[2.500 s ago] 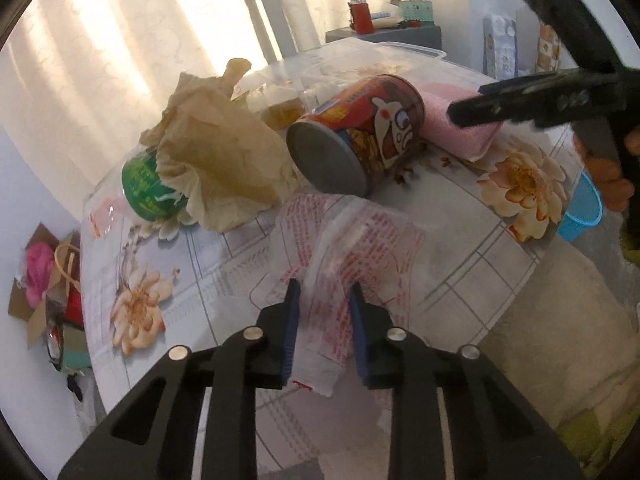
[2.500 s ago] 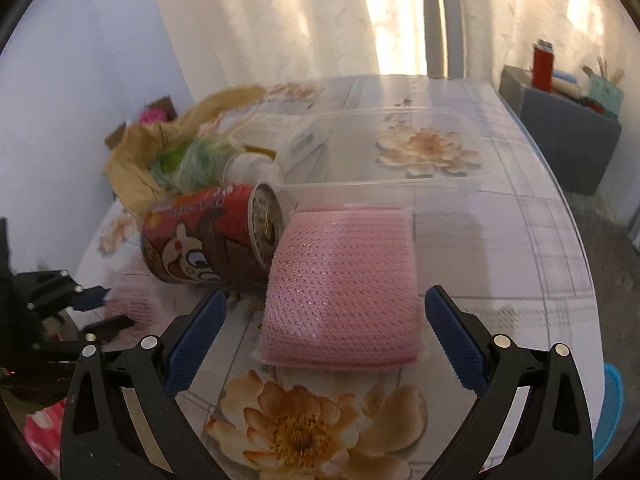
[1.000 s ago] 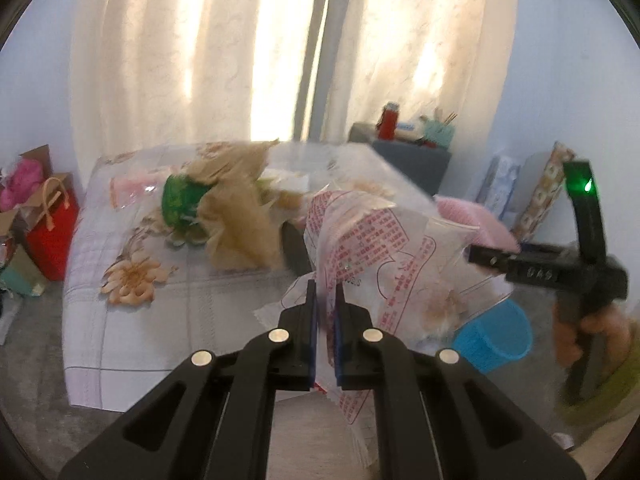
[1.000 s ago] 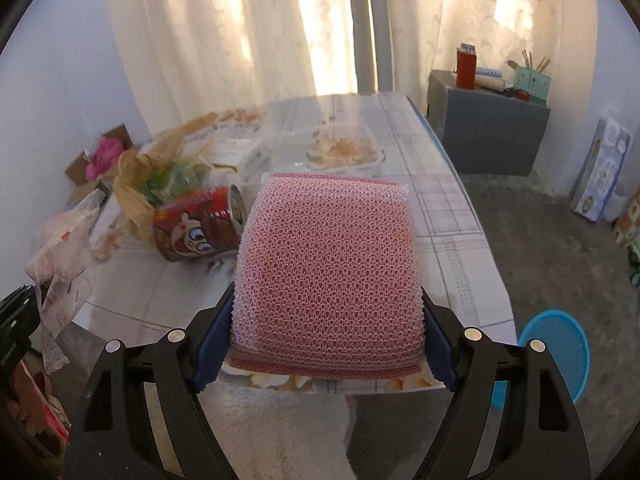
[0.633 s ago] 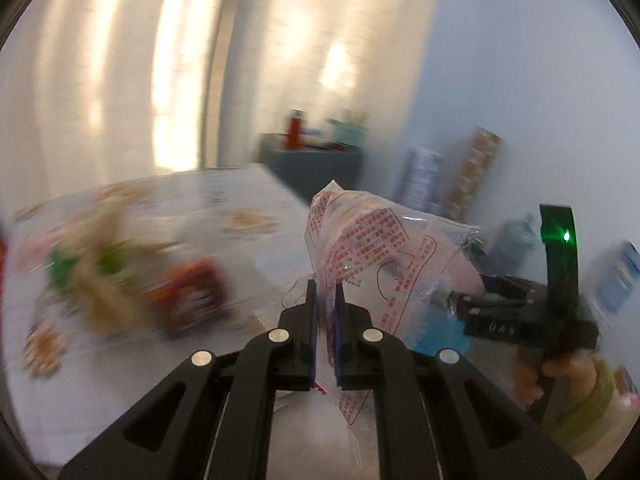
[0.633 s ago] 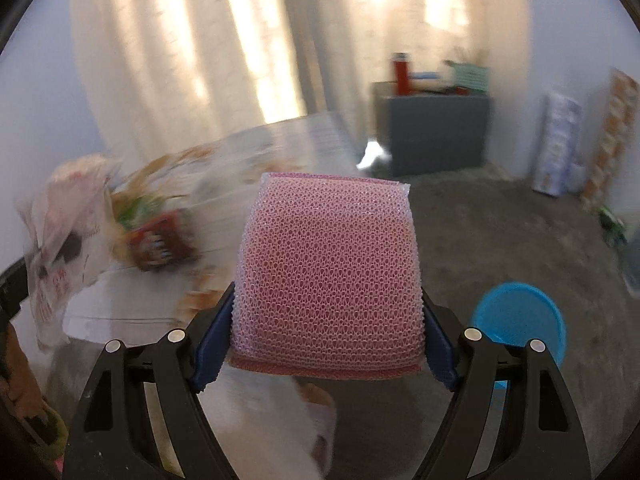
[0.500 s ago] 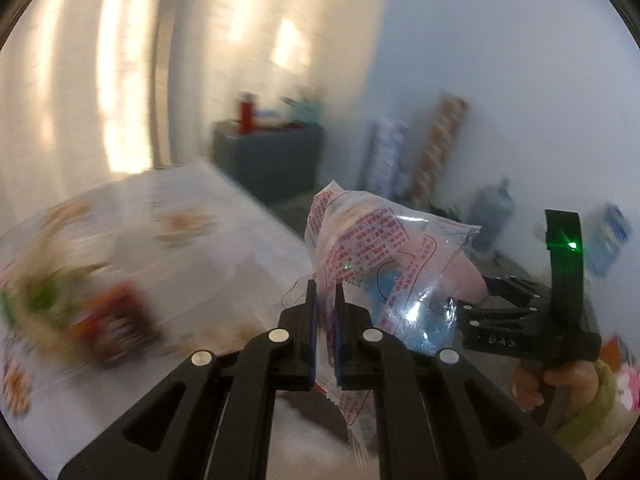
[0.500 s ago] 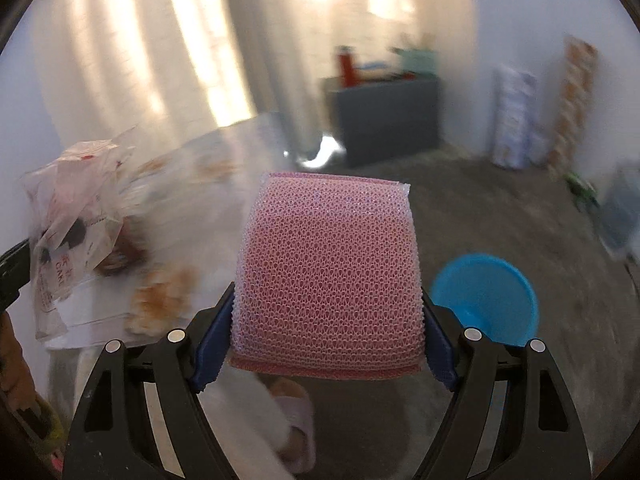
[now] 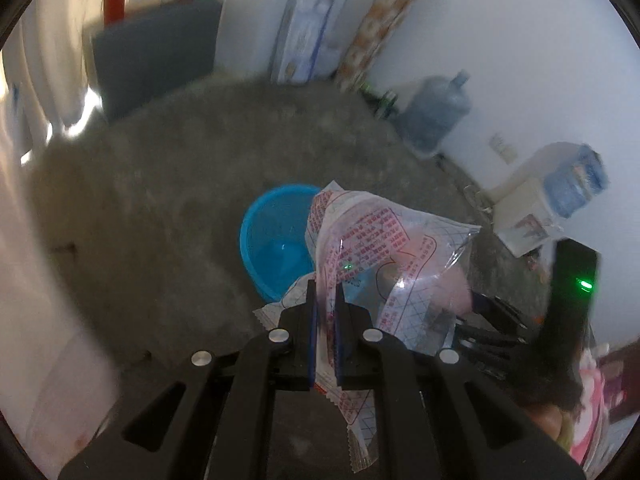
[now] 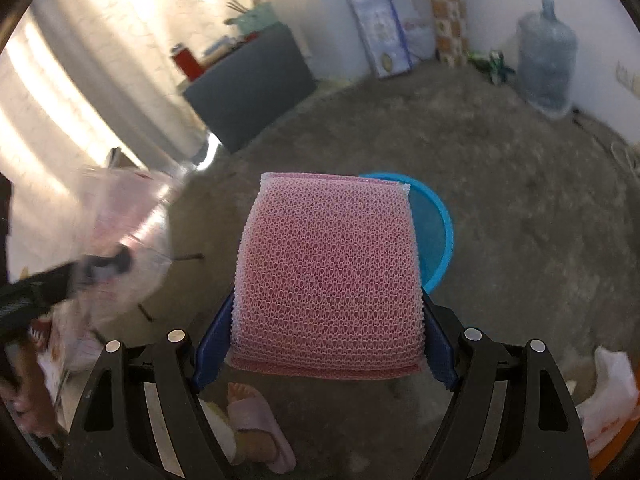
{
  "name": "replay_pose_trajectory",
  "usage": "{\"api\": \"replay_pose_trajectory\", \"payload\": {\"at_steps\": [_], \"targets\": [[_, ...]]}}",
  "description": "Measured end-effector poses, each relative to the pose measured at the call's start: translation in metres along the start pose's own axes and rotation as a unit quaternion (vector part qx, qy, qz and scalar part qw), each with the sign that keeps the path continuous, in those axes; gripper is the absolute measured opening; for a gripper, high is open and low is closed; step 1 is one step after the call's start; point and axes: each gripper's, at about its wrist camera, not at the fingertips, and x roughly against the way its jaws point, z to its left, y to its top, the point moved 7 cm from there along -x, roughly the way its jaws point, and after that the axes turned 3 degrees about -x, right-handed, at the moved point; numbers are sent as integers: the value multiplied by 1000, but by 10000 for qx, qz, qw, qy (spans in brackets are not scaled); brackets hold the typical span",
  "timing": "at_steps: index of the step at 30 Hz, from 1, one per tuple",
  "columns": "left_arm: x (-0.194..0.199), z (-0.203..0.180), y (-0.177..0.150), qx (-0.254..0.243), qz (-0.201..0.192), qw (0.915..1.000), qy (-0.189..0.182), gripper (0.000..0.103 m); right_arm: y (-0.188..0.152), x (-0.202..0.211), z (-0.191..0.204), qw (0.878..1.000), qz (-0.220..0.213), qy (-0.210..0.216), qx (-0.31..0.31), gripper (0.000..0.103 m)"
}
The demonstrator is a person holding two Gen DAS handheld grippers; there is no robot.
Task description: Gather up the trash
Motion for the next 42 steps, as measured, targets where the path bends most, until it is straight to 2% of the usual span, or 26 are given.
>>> {"api": "replay_pose_trajectory", "payload": {"at_steps": [4, 6, 9, 11, 12, 14, 16, 19, 23, 28, 35, 37, 40, 42], "targets": [[-63, 10, 25, 135, 377, 9990, 214, 6, 13, -36, -21, 9996, 200, 63, -203, 76], [-79, 15, 32, 101, 380, 9986, 343, 7, 24, -53, -27, 9993, 263, 79, -254, 76], [-99, 26, 43, 281, 403, 9983, 311, 11, 35, -72, -36, 9993, 258, -19, -253, 77], [-110, 37, 51, 376, 402, 9979, 326, 21, 40, -85, -41, 9992, 239, -104, -291, 79], [-116, 42, 53, 365, 391, 9976, 447, 38, 40, -95, -45, 9991, 267, -194, -276, 80], [-121, 53, 56, 357, 302, 9956, 817, 60, 36, -118, -54, 9978, 440, -414, -275, 81], [-123, 63, 56, 425, 251, 9951, 852, 61, 27, -140, -65, 9953, 701, -606, -285, 82], [-115, 73, 51, 568, 166, 9959, 688, 66, 10, -156, -79, 9913, 945, -839, -365, 81], [-95, 84, 48, 671, -29, 9960, 585, 66, -3, -146, -84, 9922, 856, -784, -462, 82], [-77, 89, 55, 828, -355, 9952, 374, 66, 4, -136, -86, 9944, 595, -710, -499, 82], [-81, 78, 67, 1057, -363, 9935, -222, 66, 25, -126, -73, 9961, 343, -690, -439, 82], [-80, 72, 71, 993, -382, 9939, -299, 65, 30, -130, -74, 9965, 313, -651, -423, 82], [-73, 72, 70, 978, -479, 9934, -365, 66, 34, -137, -73, 9968, 290, -678, -294, 87], [-69, 76, 63, 1007, -449, 9934, -312, 68, 32, -146, -75, 9962, 363, -767, -211, 88]]}}
